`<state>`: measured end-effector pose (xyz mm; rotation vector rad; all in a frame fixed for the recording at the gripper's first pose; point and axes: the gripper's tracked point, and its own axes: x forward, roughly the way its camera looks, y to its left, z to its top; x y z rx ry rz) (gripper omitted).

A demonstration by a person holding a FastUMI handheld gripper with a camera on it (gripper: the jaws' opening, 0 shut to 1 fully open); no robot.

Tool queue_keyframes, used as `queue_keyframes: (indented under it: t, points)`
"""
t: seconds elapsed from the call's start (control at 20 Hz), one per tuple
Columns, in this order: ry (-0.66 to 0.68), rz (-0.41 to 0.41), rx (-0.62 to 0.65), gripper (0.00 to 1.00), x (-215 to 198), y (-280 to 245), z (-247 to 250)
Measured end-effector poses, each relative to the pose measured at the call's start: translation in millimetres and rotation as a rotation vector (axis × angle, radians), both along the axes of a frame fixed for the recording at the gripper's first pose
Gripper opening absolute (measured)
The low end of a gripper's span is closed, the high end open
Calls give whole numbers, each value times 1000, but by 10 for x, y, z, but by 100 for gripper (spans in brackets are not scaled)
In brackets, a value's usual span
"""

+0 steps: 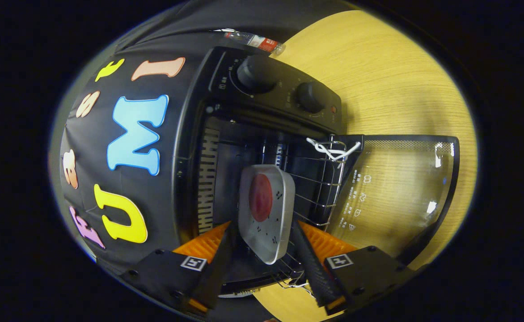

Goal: Open the toaster oven, put the food inside, and close the toaster oven door.

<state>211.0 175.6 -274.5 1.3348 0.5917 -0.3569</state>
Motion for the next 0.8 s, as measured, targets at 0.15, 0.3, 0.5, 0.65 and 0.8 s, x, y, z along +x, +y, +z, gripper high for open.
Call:
queue_keyframes:
  t: [0.15, 0.3, 0.5, 0.65, 0.8]
  points:
    - [10, 46, -37, 94, -96, 23, 28]
    - [-4, 145, -89, 97, -244, 68, 118]
    - [-32, 281, -225, 98, -498, 69, 227]
    - [-49, 407, -350, 97, -732, 68, 247]
    - [-49, 518, -441, 98, -972, 85, 203]
